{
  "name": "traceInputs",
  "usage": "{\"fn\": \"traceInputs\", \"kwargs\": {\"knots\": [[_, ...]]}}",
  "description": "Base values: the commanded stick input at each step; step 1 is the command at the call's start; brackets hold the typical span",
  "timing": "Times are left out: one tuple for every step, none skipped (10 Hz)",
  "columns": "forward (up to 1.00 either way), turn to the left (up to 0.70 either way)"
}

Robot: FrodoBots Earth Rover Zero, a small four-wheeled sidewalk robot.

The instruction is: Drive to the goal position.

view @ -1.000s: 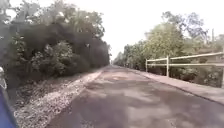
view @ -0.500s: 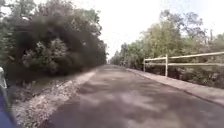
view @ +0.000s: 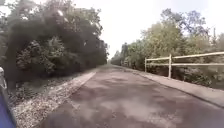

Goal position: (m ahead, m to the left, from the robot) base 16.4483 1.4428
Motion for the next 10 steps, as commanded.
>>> {"fn": "traceInputs", "kwargs": {"knots": [[0.7, 0.0], [0.7, 0.0], [0.7, 0.0], [0.7, 0.0], [0.7, 0.0], [0.7, 0.0], [0.7, 0.0], [0.7, 0.0], [0.7, 0.0], [0.7, 0.0]]}}
